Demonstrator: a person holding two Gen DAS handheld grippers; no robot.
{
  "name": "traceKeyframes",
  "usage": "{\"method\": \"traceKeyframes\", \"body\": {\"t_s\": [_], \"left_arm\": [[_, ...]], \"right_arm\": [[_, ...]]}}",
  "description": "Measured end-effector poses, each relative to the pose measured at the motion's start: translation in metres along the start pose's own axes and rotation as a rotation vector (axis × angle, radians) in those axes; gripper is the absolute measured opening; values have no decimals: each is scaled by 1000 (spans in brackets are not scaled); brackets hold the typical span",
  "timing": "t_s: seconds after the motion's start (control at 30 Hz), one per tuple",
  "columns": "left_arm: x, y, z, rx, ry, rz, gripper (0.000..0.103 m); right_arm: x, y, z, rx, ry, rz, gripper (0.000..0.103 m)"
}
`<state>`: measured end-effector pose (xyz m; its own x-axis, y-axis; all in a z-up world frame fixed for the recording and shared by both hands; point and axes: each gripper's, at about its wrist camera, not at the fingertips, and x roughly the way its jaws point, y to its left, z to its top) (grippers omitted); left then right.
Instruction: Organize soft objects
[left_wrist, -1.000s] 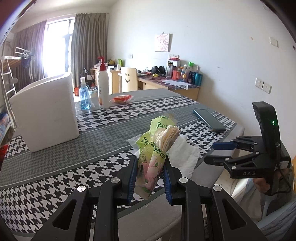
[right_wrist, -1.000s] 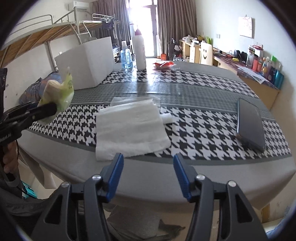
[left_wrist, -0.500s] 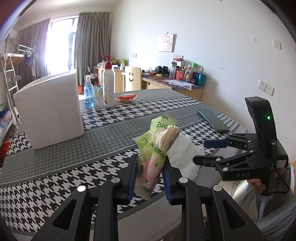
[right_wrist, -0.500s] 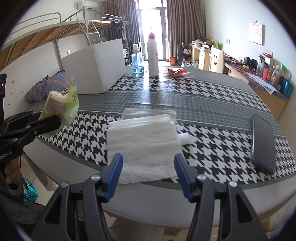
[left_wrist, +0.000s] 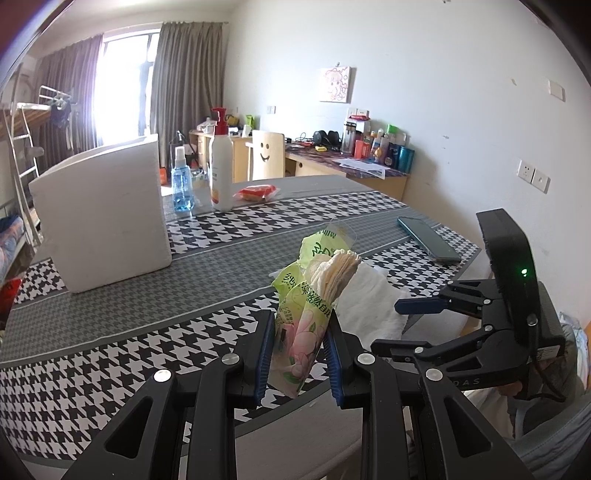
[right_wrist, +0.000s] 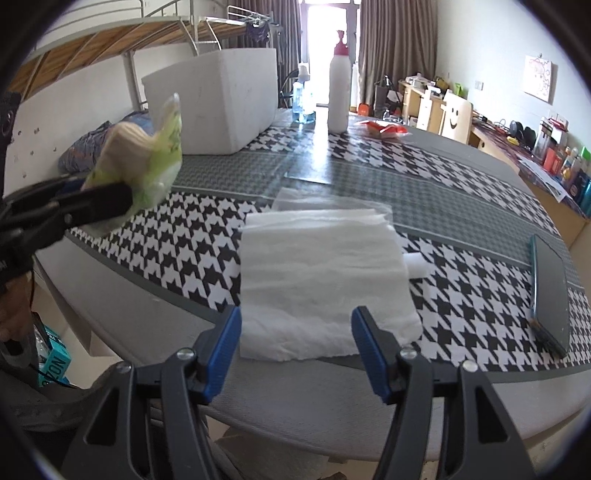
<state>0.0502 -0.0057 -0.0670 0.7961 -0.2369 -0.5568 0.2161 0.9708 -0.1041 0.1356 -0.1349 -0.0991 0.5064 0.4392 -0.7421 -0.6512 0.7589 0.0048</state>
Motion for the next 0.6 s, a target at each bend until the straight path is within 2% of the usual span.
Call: {"method": "traceKeyframes", "body": {"t_s": [0.17,0.27,0.37,0.43,0.5,0.53,0.6], "left_arm": [[0,0,1,-4,2,4,28],[0,-1,2,-6,3,5,28],[1,1,1,-10,4,7,28],[0,1,2,-10,2,10,28],[-2,1,2,-9,-3,12,28],[-3,2,2,-8,-4,14,28],[-3,2,2,-10,-6,19,28]], "right_arm": [[7,0,-2,2,27,-19,66],[8,-1,-3,2,30,-35,59],[7,-3,-2,3,32,-39,43],[5,-3,-2,0,33,-47,26],[5,-4,-1,4,36,-57,16],[4,-4,0,7,36,-59,12],[-2,-6,2,18,18,-54,10]]}}
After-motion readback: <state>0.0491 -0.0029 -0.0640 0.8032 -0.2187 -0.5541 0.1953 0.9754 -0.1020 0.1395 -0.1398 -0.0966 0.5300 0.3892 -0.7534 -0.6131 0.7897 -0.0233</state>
